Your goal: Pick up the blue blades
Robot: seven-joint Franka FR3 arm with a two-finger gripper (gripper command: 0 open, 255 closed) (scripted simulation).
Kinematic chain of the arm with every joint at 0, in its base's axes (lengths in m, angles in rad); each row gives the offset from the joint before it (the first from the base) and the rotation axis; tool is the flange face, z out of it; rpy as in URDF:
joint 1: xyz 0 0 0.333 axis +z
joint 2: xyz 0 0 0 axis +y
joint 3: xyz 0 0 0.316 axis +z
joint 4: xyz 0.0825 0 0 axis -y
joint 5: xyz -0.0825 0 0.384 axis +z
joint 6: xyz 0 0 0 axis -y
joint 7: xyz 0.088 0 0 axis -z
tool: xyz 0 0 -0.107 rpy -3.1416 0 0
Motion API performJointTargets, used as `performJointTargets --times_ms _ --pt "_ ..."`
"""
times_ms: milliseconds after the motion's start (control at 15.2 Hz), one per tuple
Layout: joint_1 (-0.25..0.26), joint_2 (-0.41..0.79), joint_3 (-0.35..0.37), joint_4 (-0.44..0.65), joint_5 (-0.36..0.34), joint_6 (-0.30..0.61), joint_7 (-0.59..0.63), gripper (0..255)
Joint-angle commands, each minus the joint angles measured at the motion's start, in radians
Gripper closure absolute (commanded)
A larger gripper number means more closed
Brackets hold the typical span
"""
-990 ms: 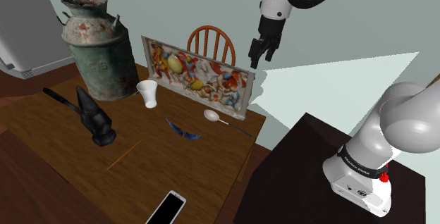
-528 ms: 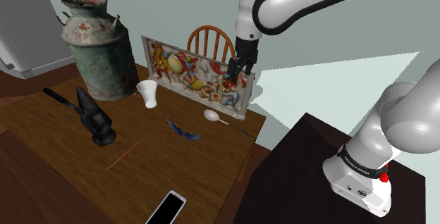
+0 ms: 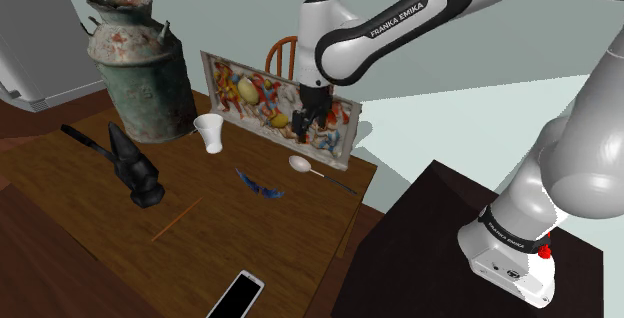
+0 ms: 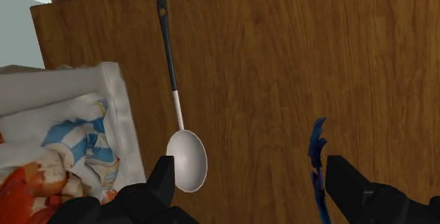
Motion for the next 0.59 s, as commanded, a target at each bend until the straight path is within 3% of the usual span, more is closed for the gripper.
performJointTargets --times_ms 0,528 --pt "0.01 0.078 0.005 0.055 -0.015 0.015 0.007 0" --pt "0.076 0.38 0.015 0.291 -0.076 0.045 0.043 0"
